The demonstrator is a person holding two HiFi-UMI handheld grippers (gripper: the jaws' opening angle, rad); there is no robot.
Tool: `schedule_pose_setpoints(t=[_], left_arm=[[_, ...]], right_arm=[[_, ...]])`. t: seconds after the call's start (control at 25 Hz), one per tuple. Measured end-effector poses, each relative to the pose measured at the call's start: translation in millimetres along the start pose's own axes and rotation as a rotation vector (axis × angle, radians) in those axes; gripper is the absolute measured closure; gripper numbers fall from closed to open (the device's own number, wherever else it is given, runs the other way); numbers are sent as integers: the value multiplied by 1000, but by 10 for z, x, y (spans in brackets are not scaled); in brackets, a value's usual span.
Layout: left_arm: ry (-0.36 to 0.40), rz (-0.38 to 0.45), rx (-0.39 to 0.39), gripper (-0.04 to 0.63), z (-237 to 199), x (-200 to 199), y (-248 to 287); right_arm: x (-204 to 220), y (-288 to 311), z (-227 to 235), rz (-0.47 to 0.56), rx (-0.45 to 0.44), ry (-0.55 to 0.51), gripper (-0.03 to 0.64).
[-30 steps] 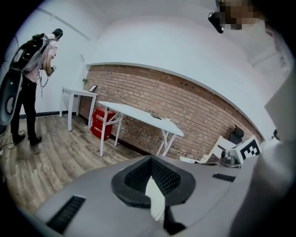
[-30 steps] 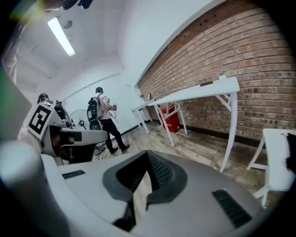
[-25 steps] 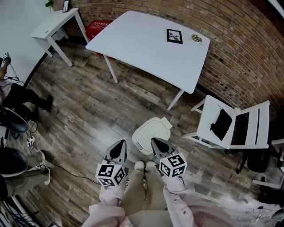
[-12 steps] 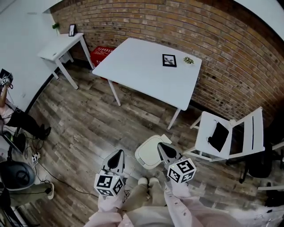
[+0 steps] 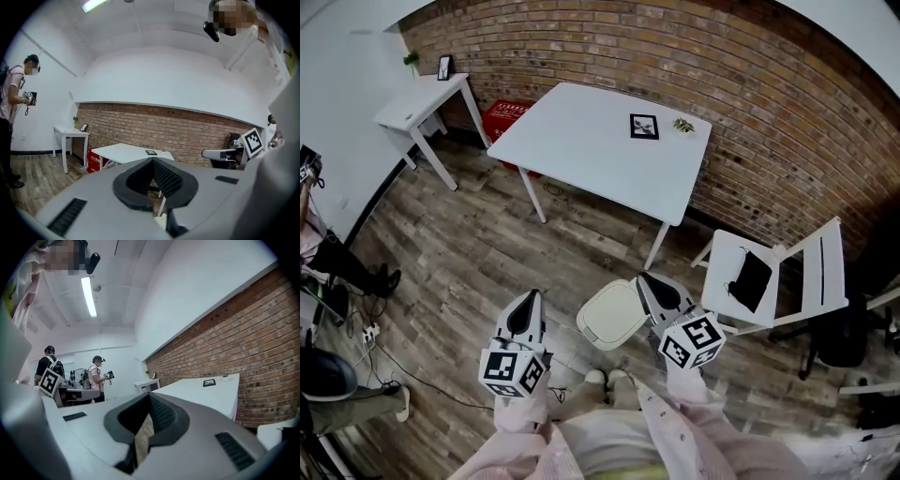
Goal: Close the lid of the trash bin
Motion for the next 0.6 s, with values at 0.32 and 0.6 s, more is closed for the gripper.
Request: schedule_pose_setpoints(t=[0.32, 0.6], left_arm=[[56, 59, -21, 603, 26, -285, 9], [91, 82, -55, 603, 9, -372, -17]], right_arm=[[-254, -87, 110, 42, 26, -43, 614], [-363, -125, 129, 80, 59, -74, 614]])
Point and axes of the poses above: the fingertips, and each gripper's own axes: y forward along the fingers, z to its right, x out of its underside, the point moved 9 cm from there along -y, backward along the fingers, and after that the axes turned 2 degrees about z, right-handed, at the moved point
